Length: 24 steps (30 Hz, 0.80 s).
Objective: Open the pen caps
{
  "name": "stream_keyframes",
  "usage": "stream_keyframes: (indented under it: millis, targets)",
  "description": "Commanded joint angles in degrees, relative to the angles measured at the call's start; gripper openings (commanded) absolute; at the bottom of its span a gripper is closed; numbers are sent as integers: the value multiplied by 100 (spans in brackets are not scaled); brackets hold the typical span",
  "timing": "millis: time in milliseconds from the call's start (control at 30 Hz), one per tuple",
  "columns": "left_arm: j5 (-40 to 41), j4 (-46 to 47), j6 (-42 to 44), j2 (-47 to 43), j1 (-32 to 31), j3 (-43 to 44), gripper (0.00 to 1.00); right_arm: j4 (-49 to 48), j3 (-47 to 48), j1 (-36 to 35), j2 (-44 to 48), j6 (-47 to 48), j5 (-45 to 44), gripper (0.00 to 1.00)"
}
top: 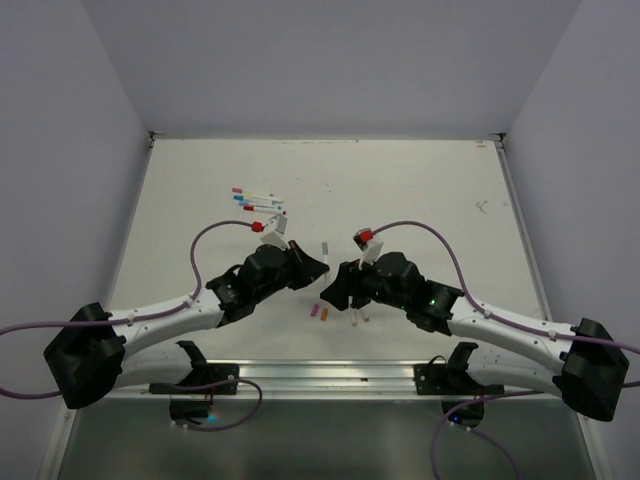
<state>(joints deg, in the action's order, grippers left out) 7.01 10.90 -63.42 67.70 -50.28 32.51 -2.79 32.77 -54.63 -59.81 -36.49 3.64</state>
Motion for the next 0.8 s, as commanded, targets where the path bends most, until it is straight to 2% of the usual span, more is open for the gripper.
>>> stream_keyframes:
  millis: [0, 333, 500, 533, 567, 600, 700, 733, 767]
  targets:
    - [64, 720, -355, -274, -131, -201, 0, -328, -78, 14, 75, -139, -302, 56]
    - [108, 826, -575, -389, -342, -351, 0, -626, -228, 5, -101, -288, -442, 49]
    - [178, 870, -602, -337, -508, -316, 0, -802, -210, 5, -277, -324, -434, 33]
    - [213, 862, -602, -328, -535, -290, 0, -794, -193, 14, -294, -315, -478, 27]
    - [231, 844, -602, -319, -561, -289, 0, -733, -175, 5, -294, -306, -504, 9]
    - [240, 792, -593, -328, -588, -272, 0, -680, -158, 14, -277, -289, -531, 0]
    - [415, 555, -409, -415, -588, -193, 0, -504, -140, 14, -233, -271, -540, 0]
    - [468, 467, -330, -450, -588, -149, 2, -460, -183, 14, -198, -288, -531, 0]
    - [634, 362, -260, -486, -588, -105, 36, -425, -210, 14, -154, -297, -505, 0]
